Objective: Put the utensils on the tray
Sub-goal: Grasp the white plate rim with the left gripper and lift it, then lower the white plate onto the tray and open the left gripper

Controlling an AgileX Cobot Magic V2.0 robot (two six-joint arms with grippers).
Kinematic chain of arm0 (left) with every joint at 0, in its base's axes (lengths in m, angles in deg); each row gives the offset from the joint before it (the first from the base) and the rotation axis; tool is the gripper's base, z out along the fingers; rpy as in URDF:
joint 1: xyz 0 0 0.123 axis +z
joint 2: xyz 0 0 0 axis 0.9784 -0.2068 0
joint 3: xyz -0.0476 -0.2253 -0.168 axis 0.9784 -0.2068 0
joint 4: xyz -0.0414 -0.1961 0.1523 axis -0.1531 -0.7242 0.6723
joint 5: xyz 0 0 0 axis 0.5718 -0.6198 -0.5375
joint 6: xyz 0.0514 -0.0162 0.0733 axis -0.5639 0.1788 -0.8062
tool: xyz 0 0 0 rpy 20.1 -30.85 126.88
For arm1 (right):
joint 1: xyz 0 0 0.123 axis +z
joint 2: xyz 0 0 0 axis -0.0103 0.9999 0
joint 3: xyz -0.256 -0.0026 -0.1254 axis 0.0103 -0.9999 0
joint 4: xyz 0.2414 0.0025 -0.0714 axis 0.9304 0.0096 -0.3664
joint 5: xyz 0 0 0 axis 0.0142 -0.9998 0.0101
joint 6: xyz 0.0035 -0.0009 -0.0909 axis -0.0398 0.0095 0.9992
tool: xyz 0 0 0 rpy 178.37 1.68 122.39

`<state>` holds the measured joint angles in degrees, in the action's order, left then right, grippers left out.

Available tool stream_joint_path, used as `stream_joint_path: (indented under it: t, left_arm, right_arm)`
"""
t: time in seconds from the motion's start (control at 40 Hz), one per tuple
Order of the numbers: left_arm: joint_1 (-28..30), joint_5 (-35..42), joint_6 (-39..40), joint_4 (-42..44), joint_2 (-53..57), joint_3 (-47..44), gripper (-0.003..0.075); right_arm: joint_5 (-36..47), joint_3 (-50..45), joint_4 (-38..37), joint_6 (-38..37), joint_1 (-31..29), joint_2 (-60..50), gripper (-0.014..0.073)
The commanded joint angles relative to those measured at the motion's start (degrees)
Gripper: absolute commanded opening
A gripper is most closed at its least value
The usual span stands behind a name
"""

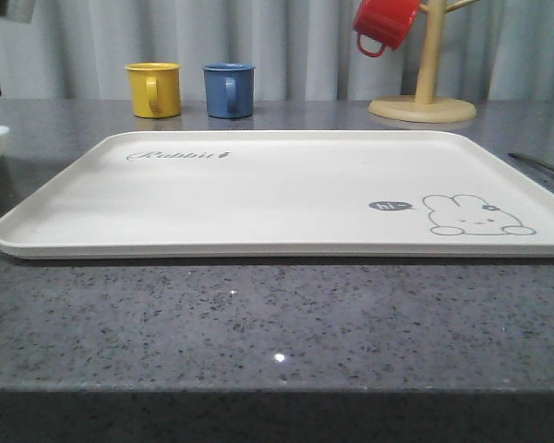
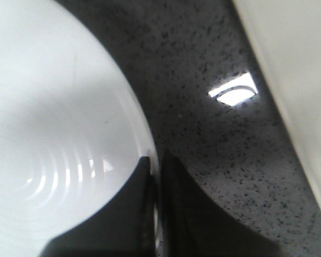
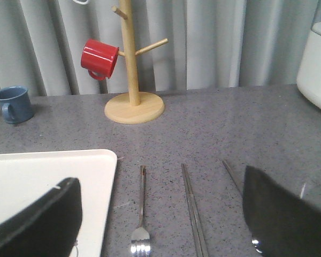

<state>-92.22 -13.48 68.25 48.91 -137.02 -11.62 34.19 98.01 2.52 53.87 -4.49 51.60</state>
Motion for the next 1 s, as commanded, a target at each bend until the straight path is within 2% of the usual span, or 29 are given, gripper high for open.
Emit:
stream_joint_path:
  t: [0.0,0.1,0.3,0.475,0.574,0.724,0.974]
  left_arm:
    - [-1.9,-3.3,0.6,-0.7,4.0,6.1,-0.0018]
    - [-4.4,-5.2,1.0,-0.2,4.0,11.4,-0.0018]
    - [-14.3,-5.2,4.0,-0.1,3.7,19.0,-0.0018]
    - [-23.3,-5.2,4.0,-0.1,1.3,21.1,-0.0018]
    - [-26.5,-5.0,4.0,-1.0,-0.6,21.1,-0.0018]
    - [-29.3,-5.0,4.0,-1.3,-4.3,21.1,-0.0018]
    - [-30.0,-5.0,4.0,-2.8,-10.2,21.1,-0.0018]
  right_arm:
    - [4.4,1.8,-0.6,0.3,-0.3,1.0,0.0633]
    - [4.4,1.8,-0.6,0.3,-0.3,1.0,0.0633]
    - [4.4,1.8,-0.6,0.3,-0.3,1.0,0.0633]
    - [4.4,1.8,-0.6,0.3,-0.3,1.0,0.0633]
    - [4.4,1.8,-0.6,0.3,-0.3,1.0,0.0633]
    - [4.4,1.8,-0.6,0.3,-0.3,1.0,0.0633]
    - [4.4,1.8,-0.6,0.3,-0.3,1.0,0.0633]
